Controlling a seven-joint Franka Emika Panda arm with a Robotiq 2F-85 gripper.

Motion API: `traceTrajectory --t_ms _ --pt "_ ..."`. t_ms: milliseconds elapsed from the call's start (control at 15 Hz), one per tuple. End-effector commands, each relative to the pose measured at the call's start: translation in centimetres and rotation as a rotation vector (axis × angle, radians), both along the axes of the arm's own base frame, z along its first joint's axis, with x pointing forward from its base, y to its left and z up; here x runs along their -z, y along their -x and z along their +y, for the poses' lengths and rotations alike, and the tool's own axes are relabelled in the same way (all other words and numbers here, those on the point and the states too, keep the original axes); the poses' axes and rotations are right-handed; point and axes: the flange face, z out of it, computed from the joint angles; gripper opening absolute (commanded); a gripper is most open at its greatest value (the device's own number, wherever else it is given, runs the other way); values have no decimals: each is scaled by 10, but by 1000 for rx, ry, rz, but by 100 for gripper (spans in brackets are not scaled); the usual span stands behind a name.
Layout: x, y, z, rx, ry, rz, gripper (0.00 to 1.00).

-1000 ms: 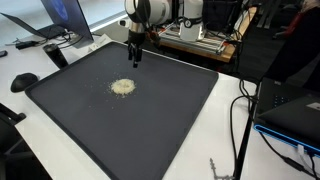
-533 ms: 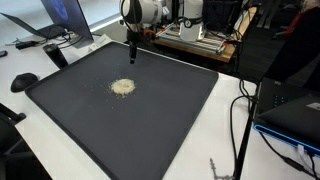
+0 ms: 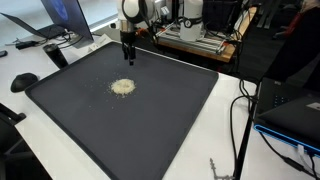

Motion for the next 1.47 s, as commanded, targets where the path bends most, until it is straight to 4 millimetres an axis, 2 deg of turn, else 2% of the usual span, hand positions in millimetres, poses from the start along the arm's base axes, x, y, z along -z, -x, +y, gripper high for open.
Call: traceTrajectory --t_ms 0,200,333,533,733,1133,1400 --pt "-29 -18 -2 -134 12 35 100" --pt "-67 -49 2 -265 42 51 100" --pt "-92 -67 12 -319 57 36 100" --pt "-110 -76 34 -370 57 -16 100" --pt "-104 -65 56 -391 79 -51 100" --pt "-78 -48 87 -408 188 -79 100" --pt "-49 -53 100 -399 251 -24 100"
